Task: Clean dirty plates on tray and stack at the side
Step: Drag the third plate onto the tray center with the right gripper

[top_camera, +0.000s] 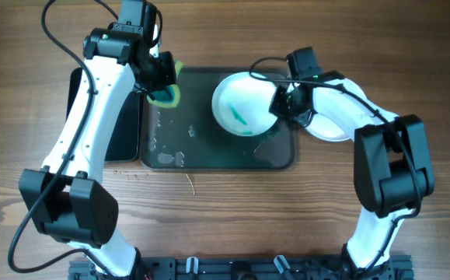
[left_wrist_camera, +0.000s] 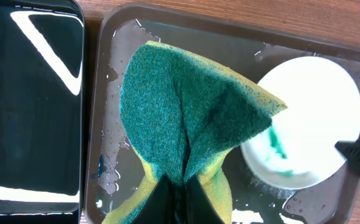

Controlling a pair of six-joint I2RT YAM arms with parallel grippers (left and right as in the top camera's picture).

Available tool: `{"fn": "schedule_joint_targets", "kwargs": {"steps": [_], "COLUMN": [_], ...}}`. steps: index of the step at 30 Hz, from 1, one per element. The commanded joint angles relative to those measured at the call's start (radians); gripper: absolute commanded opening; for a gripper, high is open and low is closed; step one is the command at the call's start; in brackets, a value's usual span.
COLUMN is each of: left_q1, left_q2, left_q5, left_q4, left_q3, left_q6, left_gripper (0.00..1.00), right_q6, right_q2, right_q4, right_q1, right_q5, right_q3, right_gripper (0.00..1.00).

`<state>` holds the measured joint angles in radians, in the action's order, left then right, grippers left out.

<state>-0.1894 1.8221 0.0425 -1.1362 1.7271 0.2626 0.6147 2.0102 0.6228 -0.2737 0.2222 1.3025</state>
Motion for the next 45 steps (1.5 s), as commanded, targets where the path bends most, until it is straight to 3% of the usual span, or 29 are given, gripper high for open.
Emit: {"fn": "schedule_joint_targets", "kwargs": {"steps": [1,7,11,16,20,25,31,38,45], "left_q1": [-0.002,-0.002,-0.002,-0.002,-0.002,-0.002,-0.002,-0.002,-0.002], "left_q2": [-0.002,-0.002,-0.002,-0.002,-0.002,-0.002,-0.002,0.0,0.03], "left_q5": [-0.014,-0.014,-0.014,-0.014,-0.014,-0.014,-0.014,-0.013,-0.013], "left_q4": [0.006,0.005,0.005,0.006,0.006,0.006,0.007,0.018,0.024], "left_q3": [0.01,0.01,0.01,0.01,0.01,0.01,0.01,0.01,0.005], "left_q6": [-0.023,-0.023,-0.023,-0.023,-0.023,-0.02,-0.02,-0.014,0.013], "left_gripper": [0.04,0.04,0.04,0.04,0.04,0.04,0.04,0.04,0.04], "right_q6": [-0.082,-0.095,-0.139,-0.298,-0.407,-0.457,-0.426,-0.298,-0.186], "right_q2": [-0.005,-0.059,-0.062,-0.062,-0.062,-0.055,0.019,0.08,0.088], "right_q4": [0.064,0.116,0.119,0.059,-0.04,-0.149,-0.163,-0.178,-0.167], "right_q1": [-0.059,-0.124,-0.138,-0.137,-0.137,-0.137,-0.138,-0.138,-0.138], "right_q5": [0.102,0.108,0.097,0.014,-0.024,-0.012,0.048,0.057,0.06], "right_q3": [0.012,0.012,0.012,0.012,0.012,0.019,0.075,0.075,0.069], "right_gripper": [0.04,0.06,0.25,0.47,0.52,0.48,0.43,0.22,0.08]}}
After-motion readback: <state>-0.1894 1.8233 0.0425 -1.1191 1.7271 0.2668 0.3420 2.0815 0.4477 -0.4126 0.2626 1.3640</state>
